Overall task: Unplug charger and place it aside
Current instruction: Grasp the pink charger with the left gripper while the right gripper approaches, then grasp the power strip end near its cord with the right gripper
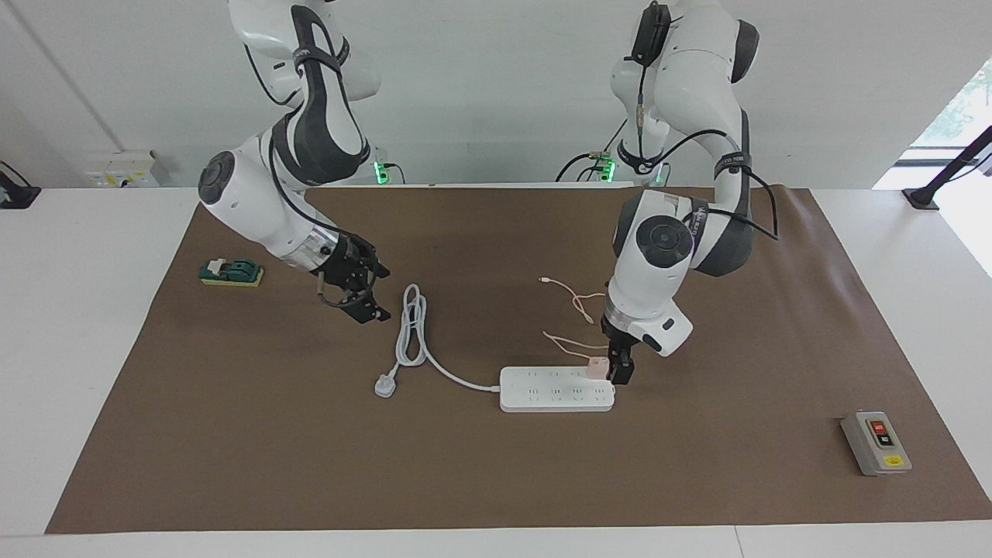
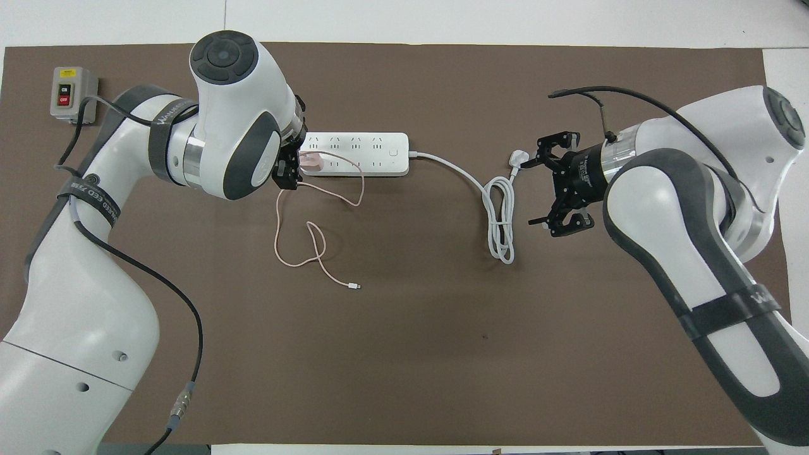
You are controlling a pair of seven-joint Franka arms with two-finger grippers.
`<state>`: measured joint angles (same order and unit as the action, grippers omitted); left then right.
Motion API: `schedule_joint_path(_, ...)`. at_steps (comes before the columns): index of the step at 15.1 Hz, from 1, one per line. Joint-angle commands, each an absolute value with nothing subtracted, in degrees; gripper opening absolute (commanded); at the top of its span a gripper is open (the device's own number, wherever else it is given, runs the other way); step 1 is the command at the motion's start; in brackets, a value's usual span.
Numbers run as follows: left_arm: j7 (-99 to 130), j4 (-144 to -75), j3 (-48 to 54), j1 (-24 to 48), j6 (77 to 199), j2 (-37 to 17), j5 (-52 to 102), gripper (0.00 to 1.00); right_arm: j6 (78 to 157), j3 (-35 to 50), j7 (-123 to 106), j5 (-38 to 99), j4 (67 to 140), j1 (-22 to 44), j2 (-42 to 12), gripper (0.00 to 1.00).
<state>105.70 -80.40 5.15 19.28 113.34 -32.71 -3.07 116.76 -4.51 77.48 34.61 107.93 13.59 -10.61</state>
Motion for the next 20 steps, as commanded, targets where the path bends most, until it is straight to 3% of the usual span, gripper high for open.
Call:
schedule_joint_path(1,106.96,-78.57,4.31,21.0,115.39,-34.63,-4.04,1.0,121.09,-4.48,77.96,40.58,107.58,14.93,-14.75,1.0)
schedule_joint_path(4,107.58,-79.01,4.31,21.18,116.63,-34.63,-5.71,1.0,127.51,-4.48,78.22,42.54,106.96,20.64,-17.92,1.0)
schedule_joint_path(9,107.67,-79.98,4.31,21.18,116.46,-34.54,-6.77,1.0,130.25,-4.57,78.49,42.54,101.7,24.25,-23.37,1.0)
schedule_joint_path(14,108.63,-80.86,4.31,21.27,116.46,-34.45,-6.86,1.0,135.43,-4.57,76.29,42.45,101.87,25.75,-24.43,1.0)
schedule_joint_path(17,108.63,-82.61,4.31,21.27,116.72,-34.1,-6.94,1.0,135.35,-4.57,80.67,42.54,97.05,26.89,-28.9,1.0)
schedule_joint_path(20,108.63,-82.97,4.31,21.36,116.98,-34.1,-7.64,1.0,132.72,-4.57,80.95,41.84,94.93,26.89,-29.88,1.0)
